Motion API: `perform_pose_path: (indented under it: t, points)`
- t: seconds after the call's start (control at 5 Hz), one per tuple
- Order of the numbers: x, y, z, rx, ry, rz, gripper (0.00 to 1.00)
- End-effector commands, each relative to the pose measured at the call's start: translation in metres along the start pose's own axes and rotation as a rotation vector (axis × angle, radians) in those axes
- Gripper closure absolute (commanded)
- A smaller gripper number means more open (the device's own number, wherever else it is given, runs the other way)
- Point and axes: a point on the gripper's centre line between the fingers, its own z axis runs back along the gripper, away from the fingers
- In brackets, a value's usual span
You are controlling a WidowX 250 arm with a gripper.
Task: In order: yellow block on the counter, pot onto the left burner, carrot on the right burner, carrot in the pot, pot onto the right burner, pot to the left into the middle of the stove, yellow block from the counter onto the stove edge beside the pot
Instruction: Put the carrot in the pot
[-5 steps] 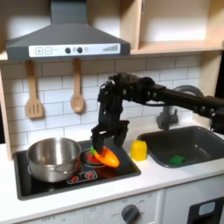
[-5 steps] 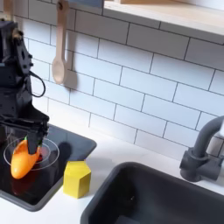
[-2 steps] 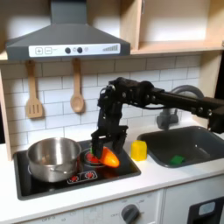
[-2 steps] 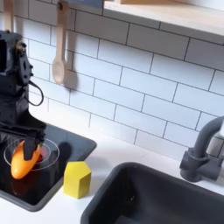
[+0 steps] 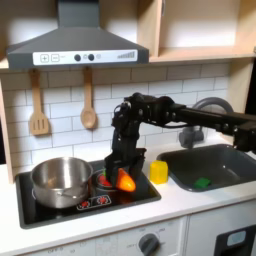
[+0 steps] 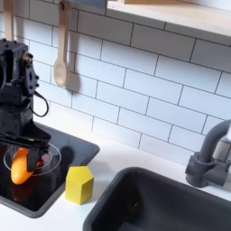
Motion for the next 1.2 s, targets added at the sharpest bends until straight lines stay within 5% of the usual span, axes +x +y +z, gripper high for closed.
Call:
perform_pose_path:
  t: [0.0, 0.4, 0.6, 1.0]
  points:
    - [0.003, -0.002, -0.013, 0.007, 0.038, 0.015, 0.00]
    - [0.007, 0.000, -0.018, -0.004, 0.073, 0.039, 0.00]
    - [0.010, 0.000, -0.017, -0.012, 0.066, 0.029, 1.00]
    - [0.011, -0.002, -0.010, -0.045, 0.056, 0.027, 1.00]
